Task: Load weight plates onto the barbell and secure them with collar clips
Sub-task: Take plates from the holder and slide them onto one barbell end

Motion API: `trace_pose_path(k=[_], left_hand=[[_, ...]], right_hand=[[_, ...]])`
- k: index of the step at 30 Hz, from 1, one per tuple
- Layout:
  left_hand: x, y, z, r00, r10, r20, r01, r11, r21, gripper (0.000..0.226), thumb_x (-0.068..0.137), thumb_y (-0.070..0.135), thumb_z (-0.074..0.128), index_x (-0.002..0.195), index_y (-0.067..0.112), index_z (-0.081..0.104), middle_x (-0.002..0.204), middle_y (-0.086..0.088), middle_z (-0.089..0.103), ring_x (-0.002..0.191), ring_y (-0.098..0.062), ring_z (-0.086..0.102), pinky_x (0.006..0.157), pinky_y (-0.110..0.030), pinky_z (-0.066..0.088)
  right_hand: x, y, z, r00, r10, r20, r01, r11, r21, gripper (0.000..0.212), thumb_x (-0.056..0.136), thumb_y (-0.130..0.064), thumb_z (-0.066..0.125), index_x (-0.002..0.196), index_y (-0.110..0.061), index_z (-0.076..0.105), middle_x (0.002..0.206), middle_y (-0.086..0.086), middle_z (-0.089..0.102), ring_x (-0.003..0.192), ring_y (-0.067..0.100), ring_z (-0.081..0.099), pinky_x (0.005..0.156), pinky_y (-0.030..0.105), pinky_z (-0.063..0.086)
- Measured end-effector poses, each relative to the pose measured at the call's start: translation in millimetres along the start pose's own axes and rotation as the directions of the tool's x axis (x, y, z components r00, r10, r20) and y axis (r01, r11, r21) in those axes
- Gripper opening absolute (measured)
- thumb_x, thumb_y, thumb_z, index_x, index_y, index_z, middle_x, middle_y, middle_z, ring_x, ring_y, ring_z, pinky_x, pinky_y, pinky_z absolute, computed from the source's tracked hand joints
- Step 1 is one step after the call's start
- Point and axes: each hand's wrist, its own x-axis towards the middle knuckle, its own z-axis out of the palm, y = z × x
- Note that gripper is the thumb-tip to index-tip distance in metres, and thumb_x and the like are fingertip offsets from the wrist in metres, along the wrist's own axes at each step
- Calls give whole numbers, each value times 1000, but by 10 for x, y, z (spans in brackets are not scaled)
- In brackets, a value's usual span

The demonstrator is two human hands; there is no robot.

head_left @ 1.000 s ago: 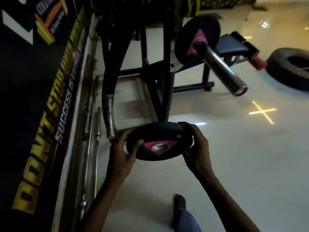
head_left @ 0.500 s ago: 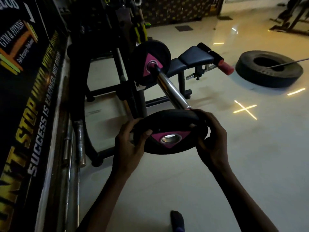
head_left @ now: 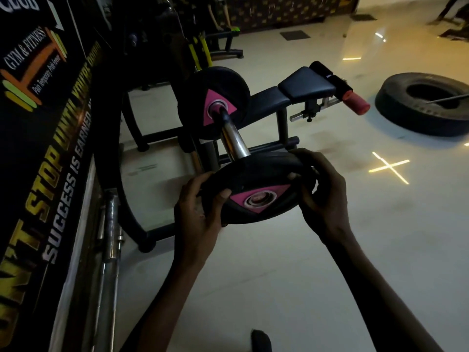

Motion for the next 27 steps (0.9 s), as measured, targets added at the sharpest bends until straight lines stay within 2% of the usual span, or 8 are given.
trace_pose_path(k=[3,7,10,14,16,21,24,27], left_hand=[[112,-24,55,999,-3,-35,4,1000,21,41,90,48,65,126,30,60,124,0,68,116,-6,64,94,-11,49],[316,-84,180,994,23,-110,-14,996,84,43,96,35,71,133,14,62,128,-3,66,121,-9,61,97,-9,46],[529,-136,295,988,83,-133,-62,986,154,42,102,15,63,142,7,55,141,-7,61,134,-16,56,109,-29,49],[805,-265,477,988,151,-41,-135,955,265,63,105,21,58,160,8,30,167,-9,32,155,-23,30,120,-50,39],[954,-386,507,985,170,-24,-155,941,301,69,104,25,56,162,7,23,172,-9,20,160,-25,18,123,-58,32],[1496,-615,486,984,177,20,-173,922,348,73,107,37,47,165,11,10,175,-7,5,163,-20,-3,129,-57,18],[1834,-690,482,988,148,36,-150,903,403,73,109,36,44,165,10,5,175,-8,1,162,-21,-7,130,-54,12],[2099,-745,459,993,103,63,-121,892,436,70,111,32,42,166,10,3,175,-8,-1,162,-23,-7,132,-49,11]], right_hand=[[172,134,83,1000,13,13,-13,999,34,36,95,-1,67,129,-12,65,123,3,70,117,15,66,95,33,55],[430,302,272,1000,-10,3,10,999,53,34,97,-4,65,130,-10,64,122,-1,68,115,9,64,94,27,55],[662,432,445,995,-89,45,87,995,52,34,100,-8,61,134,-7,59,128,3,62,119,13,60,97,39,55],[878,640,608,963,-196,186,206,978,-38,58,103,-37,57,155,-18,39,156,1,44,145,16,43,116,43,45],[997,741,676,947,-227,227,250,965,-79,66,103,-43,56,160,-26,28,164,-2,34,152,14,34,120,45,41],[1434,868,962,949,-181,257,221,966,-134,73,103,-41,57,163,-23,19,172,-2,18,160,17,18,125,53,33],[1725,900,1155,954,-128,269,179,968,-174,73,104,-38,57,163,-19,20,173,3,16,161,19,10,127,57,27],[1986,927,1310,956,-70,283,136,965,-222,74,104,-36,58,164,-17,19,173,7,15,161,26,12,127,56,27]])
